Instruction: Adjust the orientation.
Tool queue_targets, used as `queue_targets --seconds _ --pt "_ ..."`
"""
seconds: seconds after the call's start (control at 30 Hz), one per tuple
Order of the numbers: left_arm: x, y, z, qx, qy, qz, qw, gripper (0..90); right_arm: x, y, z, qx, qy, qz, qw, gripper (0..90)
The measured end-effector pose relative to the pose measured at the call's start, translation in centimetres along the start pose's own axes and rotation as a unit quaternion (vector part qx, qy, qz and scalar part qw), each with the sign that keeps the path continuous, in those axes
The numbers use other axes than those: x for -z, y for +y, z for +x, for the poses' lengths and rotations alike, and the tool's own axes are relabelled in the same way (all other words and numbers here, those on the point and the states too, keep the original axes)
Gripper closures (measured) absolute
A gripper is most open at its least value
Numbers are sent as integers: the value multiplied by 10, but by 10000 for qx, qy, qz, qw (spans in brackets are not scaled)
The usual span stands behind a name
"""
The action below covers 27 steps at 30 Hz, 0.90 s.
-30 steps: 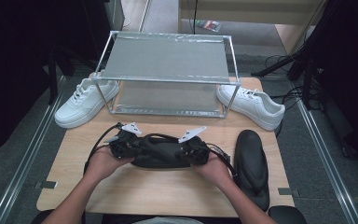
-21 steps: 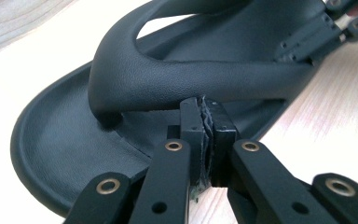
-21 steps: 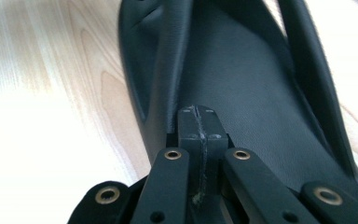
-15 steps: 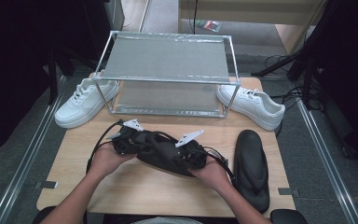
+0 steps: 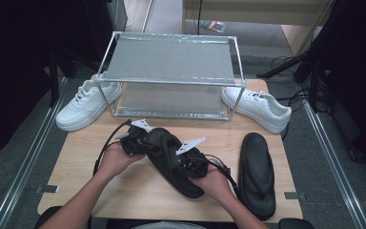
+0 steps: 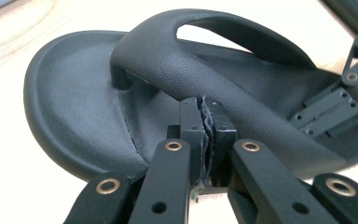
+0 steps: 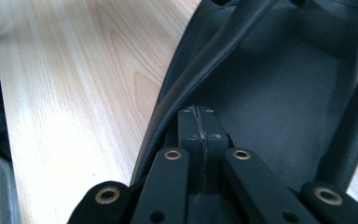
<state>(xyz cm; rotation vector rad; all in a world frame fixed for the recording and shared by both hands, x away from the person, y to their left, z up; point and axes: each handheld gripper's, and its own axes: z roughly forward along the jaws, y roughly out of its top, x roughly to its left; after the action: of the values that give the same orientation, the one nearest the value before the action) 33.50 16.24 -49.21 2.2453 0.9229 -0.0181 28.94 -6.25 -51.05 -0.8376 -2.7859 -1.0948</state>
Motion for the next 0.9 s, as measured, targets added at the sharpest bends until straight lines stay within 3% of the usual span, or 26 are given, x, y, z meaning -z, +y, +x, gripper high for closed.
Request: queue_targets --seconds 0.27,0.43,0.67,0.9 --pt "-10 10 -1 -71 -94 -54 9999 880 0 -2 4 -163 -71 -216 9996 900" --pt "-16 16 -1 -218 -98 -148 9996 885 -1 -2 6 -468 -258 -339 9980 900" --pt "-20 19 0 -226 -143 -183 9995 878 -3 -2 6 -509 -344 -467 9970 900" --pt "-18 21 3 -473 -146 -225 9985 860 -4 -3 0 -727 -274 -549 9955 900"
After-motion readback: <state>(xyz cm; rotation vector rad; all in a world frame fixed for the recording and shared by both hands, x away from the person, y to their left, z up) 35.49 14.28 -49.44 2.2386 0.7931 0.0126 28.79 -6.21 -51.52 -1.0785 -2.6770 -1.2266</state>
